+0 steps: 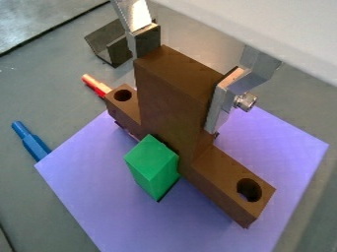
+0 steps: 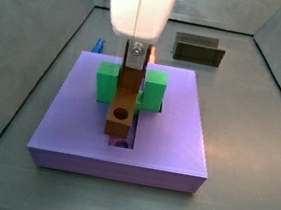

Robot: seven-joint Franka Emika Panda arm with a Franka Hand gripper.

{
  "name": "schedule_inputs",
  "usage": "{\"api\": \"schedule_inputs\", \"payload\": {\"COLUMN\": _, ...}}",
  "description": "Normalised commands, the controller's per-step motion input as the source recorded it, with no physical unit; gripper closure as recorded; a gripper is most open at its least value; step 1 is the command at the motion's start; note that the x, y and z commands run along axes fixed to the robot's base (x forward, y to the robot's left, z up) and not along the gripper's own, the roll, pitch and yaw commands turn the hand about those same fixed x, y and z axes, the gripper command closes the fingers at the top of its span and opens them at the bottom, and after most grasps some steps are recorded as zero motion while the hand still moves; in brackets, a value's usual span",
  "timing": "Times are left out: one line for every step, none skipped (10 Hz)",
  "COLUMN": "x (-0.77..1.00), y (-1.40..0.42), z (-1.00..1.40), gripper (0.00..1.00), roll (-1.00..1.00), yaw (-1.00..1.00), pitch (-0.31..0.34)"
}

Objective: Pick up the brown object. Move up. Move to above the board. Insert the brown object.
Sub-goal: Insert the brown object.

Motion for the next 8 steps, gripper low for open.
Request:
{"api": "schedule_inputs", "payload": {"x": 0.14, "y": 0.0, "z": -0.24, "gripper": 1.0, "roll": 0.05, "yaw": 0.0, "pitch": 0.01}}
{"api": "schedule_inputs", "payload": {"x": 0.05, "y": -0.03, "z": -0.27, "gripper": 1.0, "roll": 0.04, "yaw": 0.0, "pitch": 0.0}}
{"api": "schedule_inputs", "payload": {"x": 0.0, "y": -0.13, "z": -0.29, "gripper": 1.0, "roll": 0.02, "yaw": 0.0, "pitch": 0.0}}
{"api": "schedule_inputs", "payload": {"x": 0.0, "y": -0.11, "z": -0.31, "gripper": 1.0, "roll": 0.04, "yaw": 0.0, "pitch": 0.0}}
{"api": "schedule_inputs", "payload": {"x": 0.01, "y": 0.0, "z": -0.35, "gripper": 1.0, "roll": 0.05, "yaw": 0.0, "pitch": 0.0}}
{"api": "schedule_inputs", "payload": {"x": 0.14, "y": 0.0, "z": -0.33, "gripper": 1.0, "roll": 0.07, "yaw": 0.0, "pitch": 0.0}}
{"api": "schedule_inputs", "payload": {"x": 0.06, "y": 0.05, "z": -0.31, "gripper": 1.0, "roll": 0.07, "yaw": 0.0, "pitch": 0.003}}
{"api": "schedule_inputs", "payload": {"x": 0.0, "y": 0.05, "z": -0.32, "gripper": 1.0, "roll": 0.08, "yaw": 0.0, "pitch": 0.006}}
